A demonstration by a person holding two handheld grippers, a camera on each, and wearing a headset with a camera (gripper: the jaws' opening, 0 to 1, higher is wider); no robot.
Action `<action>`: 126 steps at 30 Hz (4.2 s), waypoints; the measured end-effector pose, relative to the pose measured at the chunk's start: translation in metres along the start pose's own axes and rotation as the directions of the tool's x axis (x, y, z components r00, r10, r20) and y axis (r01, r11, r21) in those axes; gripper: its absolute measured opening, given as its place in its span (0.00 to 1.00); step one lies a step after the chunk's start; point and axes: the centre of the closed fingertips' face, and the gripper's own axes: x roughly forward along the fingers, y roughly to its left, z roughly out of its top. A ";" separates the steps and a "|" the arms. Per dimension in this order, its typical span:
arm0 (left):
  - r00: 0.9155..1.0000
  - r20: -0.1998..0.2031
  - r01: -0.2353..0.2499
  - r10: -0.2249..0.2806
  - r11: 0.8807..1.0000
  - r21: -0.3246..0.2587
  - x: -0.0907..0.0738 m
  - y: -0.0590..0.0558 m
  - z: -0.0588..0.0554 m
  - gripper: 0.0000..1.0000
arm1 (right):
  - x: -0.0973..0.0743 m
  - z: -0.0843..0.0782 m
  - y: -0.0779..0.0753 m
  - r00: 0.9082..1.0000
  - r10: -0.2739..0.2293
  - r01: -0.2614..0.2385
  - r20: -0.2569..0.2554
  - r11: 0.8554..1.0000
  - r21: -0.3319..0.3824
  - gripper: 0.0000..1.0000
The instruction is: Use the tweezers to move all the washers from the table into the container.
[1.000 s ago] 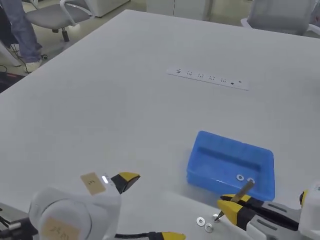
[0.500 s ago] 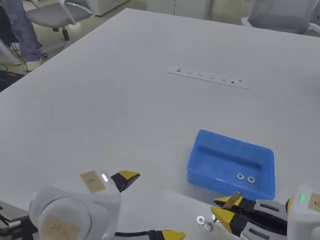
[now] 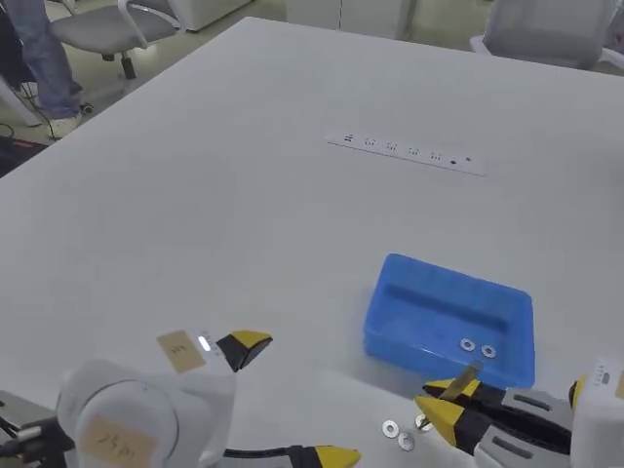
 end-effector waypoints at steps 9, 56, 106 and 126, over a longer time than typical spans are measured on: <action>1.000 -0.005 0.010 -0.010 1.000 0.001 0.001 -0.001 -0.002 0.79 | -0.017 0.037 -0.006 0.999 -0.017 0.017 0.048 1.000 0.000 0.03; 0.963 0.263 -0.042 0.057 0.997 -0.061 -0.016 0.009 0.046 0.98 | 0.022 0.016 -0.106 0.982 -0.183 0.189 -0.050 0.970 0.151 0.03; 0.963 0.264 -0.038 0.054 0.997 -0.065 -0.016 0.008 0.045 0.95 | 0.009 -0.008 0.014 0.999 0.014 -0.009 -0.043 0.991 0.131 0.04; 0.964 0.262 -0.038 0.054 0.997 -0.064 -0.016 0.008 0.045 0.95 | 0.009 -0.021 0.029 0.993 0.050 -0.058 -0.108 0.996 -0.067 0.04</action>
